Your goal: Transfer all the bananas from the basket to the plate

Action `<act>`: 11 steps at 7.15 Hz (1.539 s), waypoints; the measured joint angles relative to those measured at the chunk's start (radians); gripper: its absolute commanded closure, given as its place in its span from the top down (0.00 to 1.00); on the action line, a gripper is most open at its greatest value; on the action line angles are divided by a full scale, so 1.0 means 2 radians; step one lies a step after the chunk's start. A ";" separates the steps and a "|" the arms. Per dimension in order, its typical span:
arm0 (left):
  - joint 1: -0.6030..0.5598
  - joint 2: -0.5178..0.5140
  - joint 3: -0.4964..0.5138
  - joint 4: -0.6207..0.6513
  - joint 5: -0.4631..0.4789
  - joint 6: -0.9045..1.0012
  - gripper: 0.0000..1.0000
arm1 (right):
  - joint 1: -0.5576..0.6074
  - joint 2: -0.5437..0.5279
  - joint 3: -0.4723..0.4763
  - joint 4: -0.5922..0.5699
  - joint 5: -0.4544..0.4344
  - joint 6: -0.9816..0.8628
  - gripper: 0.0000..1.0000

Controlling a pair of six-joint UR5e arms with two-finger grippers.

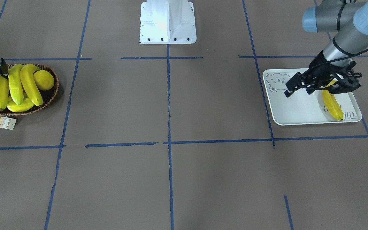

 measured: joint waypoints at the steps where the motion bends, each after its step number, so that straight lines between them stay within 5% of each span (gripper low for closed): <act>1: 0.000 0.000 0.000 0.000 0.000 0.000 0.99 | 0.003 -0.003 0.003 0.006 0.005 -0.001 0.01; 9: 0.006 0.000 -0.010 0.000 -0.001 -0.014 0.99 | 0.145 -0.050 0.064 -0.005 0.069 -0.059 0.00; 11: 0.008 -0.001 -0.012 -0.001 -0.003 -0.017 0.99 | 0.215 -0.031 0.089 -0.011 0.132 -0.064 0.00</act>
